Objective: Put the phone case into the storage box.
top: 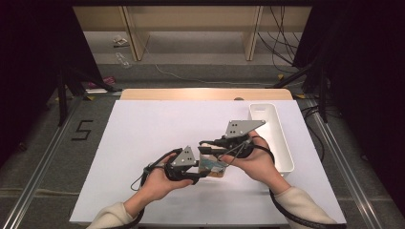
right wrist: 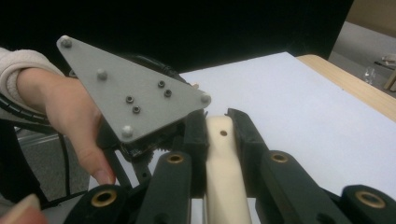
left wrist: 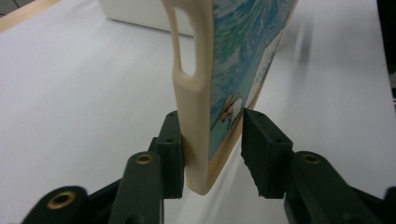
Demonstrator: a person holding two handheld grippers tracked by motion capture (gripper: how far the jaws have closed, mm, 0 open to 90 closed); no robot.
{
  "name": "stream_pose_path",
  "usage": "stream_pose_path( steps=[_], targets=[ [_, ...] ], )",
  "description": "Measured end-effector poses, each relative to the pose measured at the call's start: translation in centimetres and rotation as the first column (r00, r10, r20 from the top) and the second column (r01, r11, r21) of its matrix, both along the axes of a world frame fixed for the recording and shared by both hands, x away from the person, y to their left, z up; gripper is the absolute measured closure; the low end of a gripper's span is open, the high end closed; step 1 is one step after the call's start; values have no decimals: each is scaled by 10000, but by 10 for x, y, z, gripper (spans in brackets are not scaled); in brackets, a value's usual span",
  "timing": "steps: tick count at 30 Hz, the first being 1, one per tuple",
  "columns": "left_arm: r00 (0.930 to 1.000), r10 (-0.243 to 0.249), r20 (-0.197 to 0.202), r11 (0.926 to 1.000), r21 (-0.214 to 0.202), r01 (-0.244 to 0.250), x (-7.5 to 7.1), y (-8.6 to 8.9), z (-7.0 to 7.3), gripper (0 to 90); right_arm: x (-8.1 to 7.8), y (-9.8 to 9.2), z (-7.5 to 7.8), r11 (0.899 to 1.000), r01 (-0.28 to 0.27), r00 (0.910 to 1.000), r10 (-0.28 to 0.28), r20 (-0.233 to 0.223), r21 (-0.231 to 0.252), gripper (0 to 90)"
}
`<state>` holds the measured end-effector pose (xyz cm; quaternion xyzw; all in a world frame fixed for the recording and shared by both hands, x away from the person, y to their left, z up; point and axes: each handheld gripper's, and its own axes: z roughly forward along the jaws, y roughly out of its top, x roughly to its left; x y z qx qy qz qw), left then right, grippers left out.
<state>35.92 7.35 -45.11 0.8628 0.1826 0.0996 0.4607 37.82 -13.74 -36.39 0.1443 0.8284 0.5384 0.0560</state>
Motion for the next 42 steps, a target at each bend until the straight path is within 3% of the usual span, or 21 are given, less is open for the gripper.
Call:
stream_pose_path(
  steps=[11, 20, 42],
  targets=[
    [9994, 332, -127, 9994, 85, -331, -3, 0, 7, 746, -1, -1, 1, 9992, 53, 10000, -54, 25, 401, 795],
    [9995, 331, -17, 9991, 252, -330, -3, 1, 7, 768, -1, 1, 0, 9991, -9, 10000, 7, 46, 424, 793],
    [9988, 451, -185, 9985, 324, -445, -1, 5, 9, 795, 1, 0, -1, 9981, -185, 9998, 178, 128, 594, 766]
  ],
)
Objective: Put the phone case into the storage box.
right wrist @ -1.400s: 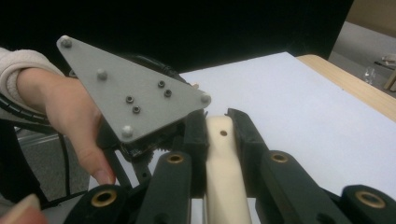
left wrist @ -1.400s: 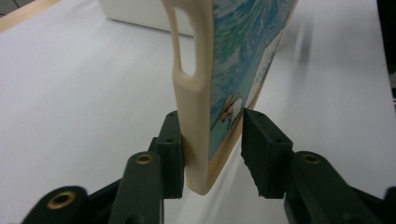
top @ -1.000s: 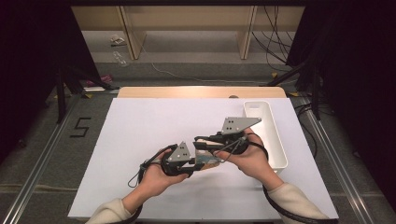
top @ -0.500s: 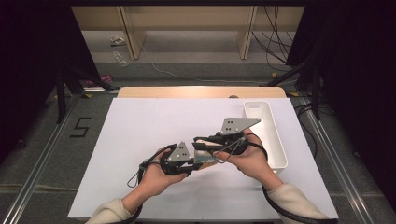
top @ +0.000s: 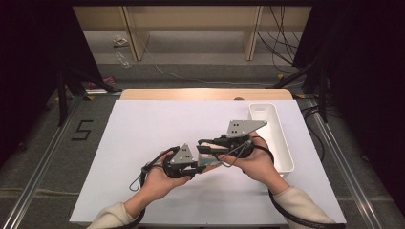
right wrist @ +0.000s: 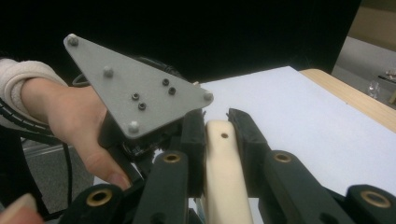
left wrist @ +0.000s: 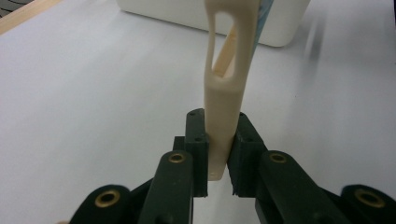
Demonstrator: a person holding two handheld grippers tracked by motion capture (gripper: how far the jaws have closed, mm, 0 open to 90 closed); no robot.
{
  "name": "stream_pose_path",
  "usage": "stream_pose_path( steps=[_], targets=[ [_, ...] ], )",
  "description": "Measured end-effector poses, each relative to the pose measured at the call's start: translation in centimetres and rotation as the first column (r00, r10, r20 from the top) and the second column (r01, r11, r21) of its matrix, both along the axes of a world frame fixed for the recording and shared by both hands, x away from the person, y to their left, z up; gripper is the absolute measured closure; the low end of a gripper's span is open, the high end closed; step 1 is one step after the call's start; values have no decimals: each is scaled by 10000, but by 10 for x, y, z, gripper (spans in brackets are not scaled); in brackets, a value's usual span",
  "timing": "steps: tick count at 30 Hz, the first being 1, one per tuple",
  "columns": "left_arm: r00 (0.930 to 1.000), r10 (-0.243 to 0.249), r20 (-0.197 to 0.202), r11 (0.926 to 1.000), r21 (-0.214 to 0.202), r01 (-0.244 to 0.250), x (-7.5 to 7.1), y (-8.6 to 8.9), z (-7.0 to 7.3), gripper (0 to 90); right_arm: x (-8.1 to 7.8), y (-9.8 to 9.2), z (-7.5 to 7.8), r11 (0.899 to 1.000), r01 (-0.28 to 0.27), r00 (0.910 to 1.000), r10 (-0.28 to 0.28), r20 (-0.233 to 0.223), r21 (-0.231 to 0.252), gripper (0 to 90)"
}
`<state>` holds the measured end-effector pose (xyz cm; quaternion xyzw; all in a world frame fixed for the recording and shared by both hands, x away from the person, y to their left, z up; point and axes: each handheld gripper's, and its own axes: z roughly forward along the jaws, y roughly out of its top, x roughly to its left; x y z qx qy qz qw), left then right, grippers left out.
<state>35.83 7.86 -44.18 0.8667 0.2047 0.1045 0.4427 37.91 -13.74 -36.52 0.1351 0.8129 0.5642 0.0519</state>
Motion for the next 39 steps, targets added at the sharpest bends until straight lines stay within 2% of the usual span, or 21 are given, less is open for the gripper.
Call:
stream_pose_path(
  steps=[8, 18, 21, 26, 29, 33, 36, 39],
  targets=[
    [10000, 41, 53, 9999, 116, -42, 0, 1, 0, 796, 2, 0, -2, 9999, 118, 9999, -119, 107, 48, 656],
    [9997, 148, 205, 9996, 248, -153, 0, 3, 1, 797, 6, -1, -4, 9974, 637, 9976, -646, 252, 346, 357],
    [9995, 270, 177, 9992, 302, -275, 1, 4, 0, 797, 7, -3, -4, 9962, 727, 9963, -747, 429, 481, 279],
    [9984, 558, 72, 9980, 299, -560, 2, 5, 0, 797, 8, -8, -1, 9871, 1179, 9920, -1220, 322, 1081, 194],
    [9963, 853, -46, 9961, 210, -852, 3, 6, 1, 797, 10, -11, -1, 9802, 1553, 9868, -1598, 276, 1229, 157],
    [9924, 1219, -186, 9924, 166, -1216, 5, 9, 1, 797, 11, -13, -3, 9698, 2098, 9768, -2136, 180, 1247, 128],
    [9889, 1459, -270, 9893, 77, -1457, 6, 10, 2, 797, 12, -13, -6, 9694, 2172, 9753, -2202, 149, 1143, 53],
    [9855, 1656, -359, 9862, 22, -1656, 6, 10, 3, 796, 12, -11, -9, 9666, 2340, 9716, -2364, 116, 1050, 23]
  ],
)
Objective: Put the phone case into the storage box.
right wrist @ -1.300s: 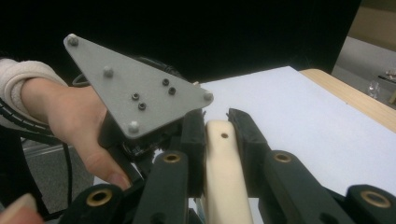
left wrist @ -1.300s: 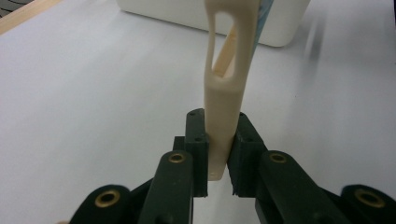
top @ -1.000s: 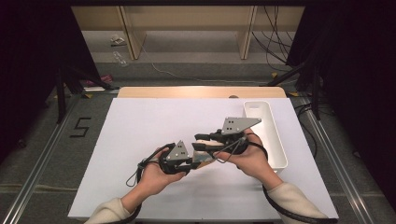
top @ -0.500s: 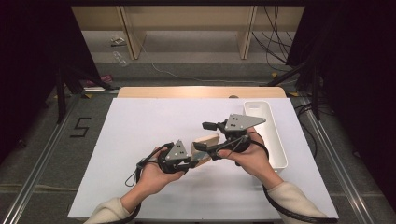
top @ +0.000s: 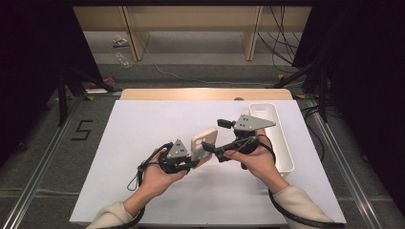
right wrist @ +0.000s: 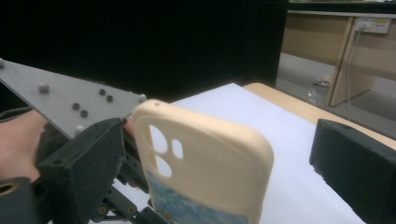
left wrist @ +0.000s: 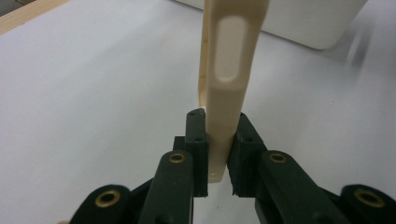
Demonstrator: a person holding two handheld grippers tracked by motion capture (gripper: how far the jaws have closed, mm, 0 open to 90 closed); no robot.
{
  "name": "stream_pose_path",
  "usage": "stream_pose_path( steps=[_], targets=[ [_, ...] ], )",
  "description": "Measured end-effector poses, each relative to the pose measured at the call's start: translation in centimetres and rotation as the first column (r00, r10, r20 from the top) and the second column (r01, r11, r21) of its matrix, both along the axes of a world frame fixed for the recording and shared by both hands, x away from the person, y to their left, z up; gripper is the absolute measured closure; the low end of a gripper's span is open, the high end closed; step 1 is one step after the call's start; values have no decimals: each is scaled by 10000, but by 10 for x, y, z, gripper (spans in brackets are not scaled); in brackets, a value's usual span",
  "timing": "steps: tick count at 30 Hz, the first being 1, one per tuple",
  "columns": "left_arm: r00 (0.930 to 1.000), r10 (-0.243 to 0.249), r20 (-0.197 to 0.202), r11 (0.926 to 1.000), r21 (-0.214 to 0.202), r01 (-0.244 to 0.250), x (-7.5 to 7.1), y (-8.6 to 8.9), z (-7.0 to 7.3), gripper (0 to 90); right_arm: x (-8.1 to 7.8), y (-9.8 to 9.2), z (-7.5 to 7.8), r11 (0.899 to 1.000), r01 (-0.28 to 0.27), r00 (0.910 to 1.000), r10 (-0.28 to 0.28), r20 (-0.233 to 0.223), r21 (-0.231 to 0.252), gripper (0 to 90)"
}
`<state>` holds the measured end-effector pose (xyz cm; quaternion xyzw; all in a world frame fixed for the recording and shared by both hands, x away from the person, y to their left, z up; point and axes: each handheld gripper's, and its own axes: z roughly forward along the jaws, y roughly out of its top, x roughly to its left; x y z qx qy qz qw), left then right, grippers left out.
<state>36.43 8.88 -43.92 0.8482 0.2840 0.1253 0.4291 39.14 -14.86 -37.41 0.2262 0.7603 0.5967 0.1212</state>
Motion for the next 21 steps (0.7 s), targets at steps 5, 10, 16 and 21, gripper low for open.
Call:
stream_pose_path(
  steps=[5, 10, 16, 21],
  targets=[
    [9995, 280, -139, 9996, -98, -281, 0, 0, 1, 796, 0, 2, -6, 9997, 258, 9996, -258, -84, -52, 2],
    [9985, 530, -120, 9985, -149, -531, 2, -1, 2, 796, -1, 6, -9, 9990, 433, 9990, -434, -144, -58, 1],
    [9973, 711, -160, 9972, -213, -715, 3, -4, 3, 796, -1, 6, -11, 9966, 822, 9965, -821, -165, 61, 1],
    [9968, 779, -203, 9965, -271, -784, 3, -6, 3, 796, -1, 8, -14, 9942, 1071, 9941, -1070, -203, 38, 1]
  ],
)
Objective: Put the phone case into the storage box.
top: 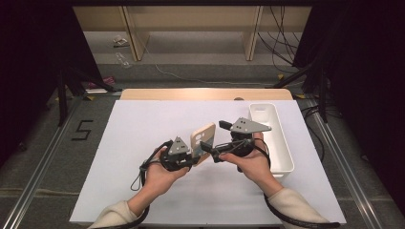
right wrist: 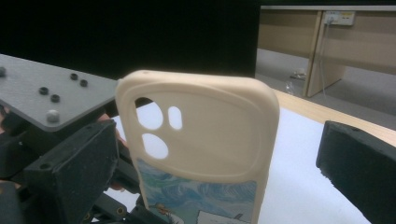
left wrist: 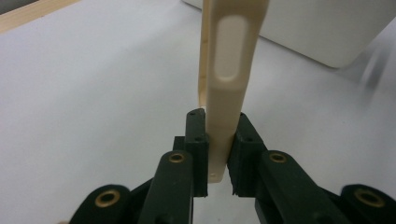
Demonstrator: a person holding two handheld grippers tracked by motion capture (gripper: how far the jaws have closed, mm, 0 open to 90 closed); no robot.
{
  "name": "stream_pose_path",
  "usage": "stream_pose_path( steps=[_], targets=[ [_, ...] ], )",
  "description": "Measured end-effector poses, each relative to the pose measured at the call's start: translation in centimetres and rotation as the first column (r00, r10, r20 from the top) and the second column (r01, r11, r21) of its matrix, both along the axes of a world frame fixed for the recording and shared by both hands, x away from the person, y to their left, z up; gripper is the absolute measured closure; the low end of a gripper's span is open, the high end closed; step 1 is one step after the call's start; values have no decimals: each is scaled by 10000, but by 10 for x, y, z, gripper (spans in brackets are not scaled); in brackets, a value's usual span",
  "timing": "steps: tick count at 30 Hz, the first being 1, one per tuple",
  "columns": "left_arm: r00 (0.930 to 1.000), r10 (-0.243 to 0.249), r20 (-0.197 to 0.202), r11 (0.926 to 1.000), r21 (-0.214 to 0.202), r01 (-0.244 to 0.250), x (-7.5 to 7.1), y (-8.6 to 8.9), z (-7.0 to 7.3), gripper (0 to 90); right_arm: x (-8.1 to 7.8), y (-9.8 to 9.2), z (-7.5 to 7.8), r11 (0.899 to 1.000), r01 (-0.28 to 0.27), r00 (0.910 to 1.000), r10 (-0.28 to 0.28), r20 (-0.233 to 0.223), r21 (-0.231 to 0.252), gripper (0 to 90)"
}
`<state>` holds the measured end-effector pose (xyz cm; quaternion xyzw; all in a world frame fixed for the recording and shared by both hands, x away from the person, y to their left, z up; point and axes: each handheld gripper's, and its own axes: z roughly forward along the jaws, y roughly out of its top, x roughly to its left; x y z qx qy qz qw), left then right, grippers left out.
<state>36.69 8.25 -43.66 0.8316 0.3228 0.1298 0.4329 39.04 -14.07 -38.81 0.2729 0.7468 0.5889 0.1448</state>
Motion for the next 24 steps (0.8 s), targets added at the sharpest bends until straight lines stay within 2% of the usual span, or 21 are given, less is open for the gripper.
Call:
stream_pose_path(
  steps=[24],
  targets=[
    [9999, -59, -113, 9998, -214, 57, 0, -14, 0, 796, -2, 8, -6, 9998, 199, 9998, -199, 31, -23, 1]
  ],
)
